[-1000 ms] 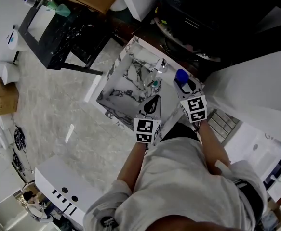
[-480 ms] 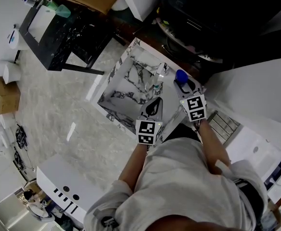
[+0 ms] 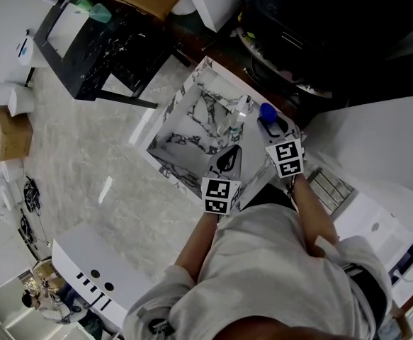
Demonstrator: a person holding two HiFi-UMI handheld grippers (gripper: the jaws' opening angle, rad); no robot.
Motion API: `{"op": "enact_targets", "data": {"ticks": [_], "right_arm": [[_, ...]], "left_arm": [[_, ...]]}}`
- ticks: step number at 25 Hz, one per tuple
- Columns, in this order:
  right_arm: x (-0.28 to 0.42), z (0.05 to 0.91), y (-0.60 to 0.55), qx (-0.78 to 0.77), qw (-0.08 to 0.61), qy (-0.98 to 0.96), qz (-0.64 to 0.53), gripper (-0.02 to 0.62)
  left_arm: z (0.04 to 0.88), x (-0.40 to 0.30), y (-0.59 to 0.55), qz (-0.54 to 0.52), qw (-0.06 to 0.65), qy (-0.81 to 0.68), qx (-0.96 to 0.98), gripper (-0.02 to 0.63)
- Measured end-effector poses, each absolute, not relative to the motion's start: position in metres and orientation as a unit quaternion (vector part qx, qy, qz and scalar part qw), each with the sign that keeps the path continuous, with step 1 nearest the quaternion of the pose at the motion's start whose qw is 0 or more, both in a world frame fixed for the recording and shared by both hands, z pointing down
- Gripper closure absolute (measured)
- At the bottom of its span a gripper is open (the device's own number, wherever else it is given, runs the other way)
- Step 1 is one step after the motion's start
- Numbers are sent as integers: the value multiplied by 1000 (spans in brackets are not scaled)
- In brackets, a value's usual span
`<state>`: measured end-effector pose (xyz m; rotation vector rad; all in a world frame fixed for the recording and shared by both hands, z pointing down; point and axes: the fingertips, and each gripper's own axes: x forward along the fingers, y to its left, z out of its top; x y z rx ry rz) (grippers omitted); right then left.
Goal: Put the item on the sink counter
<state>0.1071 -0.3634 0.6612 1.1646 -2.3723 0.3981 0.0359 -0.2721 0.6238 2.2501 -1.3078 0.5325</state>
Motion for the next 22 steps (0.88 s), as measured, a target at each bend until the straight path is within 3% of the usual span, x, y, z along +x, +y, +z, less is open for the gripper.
{"op": "enact_targets", "data": {"ticks": [22], "right_arm": [[104, 670, -357, 401, 239, -876, 118, 439]], "left_arm": [[628, 47, -274, 202, 236, -465, 829, 595]]}}
